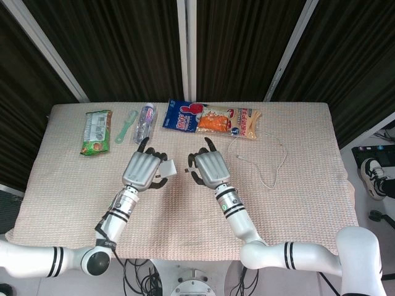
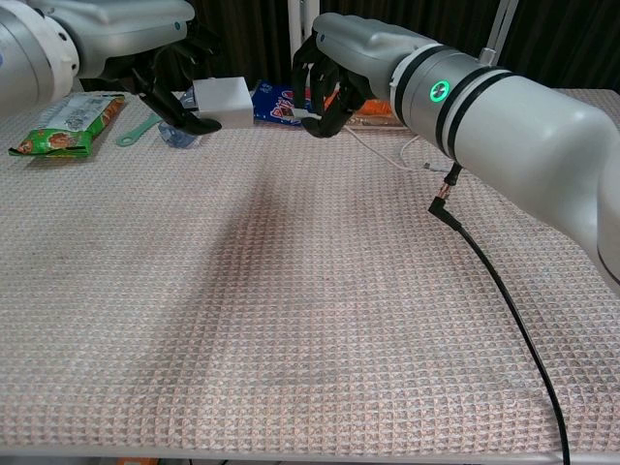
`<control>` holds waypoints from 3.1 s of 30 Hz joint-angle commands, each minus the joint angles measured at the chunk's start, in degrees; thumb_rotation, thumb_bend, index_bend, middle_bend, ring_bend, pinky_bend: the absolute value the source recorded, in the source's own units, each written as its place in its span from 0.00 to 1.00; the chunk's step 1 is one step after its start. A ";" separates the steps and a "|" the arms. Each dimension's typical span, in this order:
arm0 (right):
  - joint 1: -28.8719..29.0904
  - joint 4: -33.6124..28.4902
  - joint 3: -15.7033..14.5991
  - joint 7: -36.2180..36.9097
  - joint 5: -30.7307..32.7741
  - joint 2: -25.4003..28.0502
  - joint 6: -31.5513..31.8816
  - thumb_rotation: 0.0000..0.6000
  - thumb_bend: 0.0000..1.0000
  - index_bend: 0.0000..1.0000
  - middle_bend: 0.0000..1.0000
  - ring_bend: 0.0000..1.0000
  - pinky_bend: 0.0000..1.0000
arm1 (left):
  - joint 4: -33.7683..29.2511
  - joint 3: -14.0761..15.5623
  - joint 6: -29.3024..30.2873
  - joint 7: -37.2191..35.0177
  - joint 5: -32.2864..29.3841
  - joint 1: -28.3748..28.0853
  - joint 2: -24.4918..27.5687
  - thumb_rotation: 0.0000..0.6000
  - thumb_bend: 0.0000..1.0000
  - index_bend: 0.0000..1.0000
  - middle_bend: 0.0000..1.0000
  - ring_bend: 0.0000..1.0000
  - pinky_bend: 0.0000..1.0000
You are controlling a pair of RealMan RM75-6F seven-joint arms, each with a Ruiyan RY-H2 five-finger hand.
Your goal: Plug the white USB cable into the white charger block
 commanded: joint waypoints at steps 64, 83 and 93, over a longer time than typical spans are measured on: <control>6.16 2.32 -0.66 0.45 7.27 -3.75 4.83 1.00 0.40 0.64 0.53 0.31 0.00 | -0.27 1.97 5.35 7.95 -5.24 -6.19 -4.11 0.82 0.26 0.49 0.49 0.27 0.04; 6.24 3.31 -0.98 1.79 6.71 -4.76 4.88 1.00 0.40 0.64 0.53 0.31 0.00 | 0.16 1.19 4.29 6.11 -7.15 -6.71 -4.97 0.82 0.25 0.49 0.49 0.27 0.05; 5.99 3.52 -1.10 2.48 6.21 -5.05 4.94 1.00 0.40 0.64 0.53 0.31 0.00 | 0.17 0.87 3.99 4.97 -7.81 -6.74 -4.80 0.82 0.25 0.48 0.49 0.27 0.06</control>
